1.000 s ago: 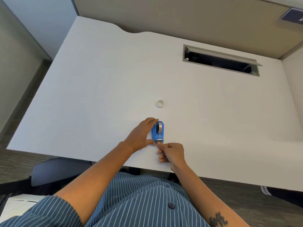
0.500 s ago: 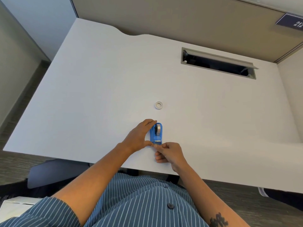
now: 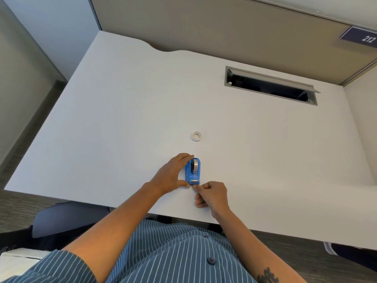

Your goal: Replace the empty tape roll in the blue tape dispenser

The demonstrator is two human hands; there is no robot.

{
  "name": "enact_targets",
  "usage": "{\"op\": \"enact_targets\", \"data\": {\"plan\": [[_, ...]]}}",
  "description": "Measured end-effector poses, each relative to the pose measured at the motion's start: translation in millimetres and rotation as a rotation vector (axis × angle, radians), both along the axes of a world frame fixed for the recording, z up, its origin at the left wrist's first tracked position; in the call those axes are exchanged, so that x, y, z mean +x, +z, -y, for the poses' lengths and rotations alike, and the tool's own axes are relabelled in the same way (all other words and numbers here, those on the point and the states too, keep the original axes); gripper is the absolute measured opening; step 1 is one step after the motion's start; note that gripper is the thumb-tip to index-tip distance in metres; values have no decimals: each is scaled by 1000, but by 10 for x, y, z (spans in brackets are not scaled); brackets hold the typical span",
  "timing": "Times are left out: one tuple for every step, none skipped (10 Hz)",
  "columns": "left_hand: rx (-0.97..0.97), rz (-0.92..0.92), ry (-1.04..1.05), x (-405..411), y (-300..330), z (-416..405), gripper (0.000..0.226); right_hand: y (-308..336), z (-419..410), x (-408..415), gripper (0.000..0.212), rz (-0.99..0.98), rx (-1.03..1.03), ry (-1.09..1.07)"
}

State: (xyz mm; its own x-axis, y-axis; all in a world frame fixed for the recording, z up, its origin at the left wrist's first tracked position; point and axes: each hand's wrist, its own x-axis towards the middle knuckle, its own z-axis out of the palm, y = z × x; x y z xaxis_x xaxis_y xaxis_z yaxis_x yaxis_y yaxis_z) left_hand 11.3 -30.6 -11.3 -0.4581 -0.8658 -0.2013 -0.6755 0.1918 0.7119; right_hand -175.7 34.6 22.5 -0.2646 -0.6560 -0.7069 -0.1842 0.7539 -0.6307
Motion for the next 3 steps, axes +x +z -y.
{"op": "enact_targets", "data": {"plan": [[9, -13, -17, 2, 16, -26, 105, 17, 15, -67, 26, -11, -18, 61], [8, -27, -24, 12, 19, -38, 109, -16, 20, -189, 15, -109, -107, 139], [52, -91, -31, -12, 72, -73, 115, -126, 13, -345, 11, -293, -240, 173]]}}
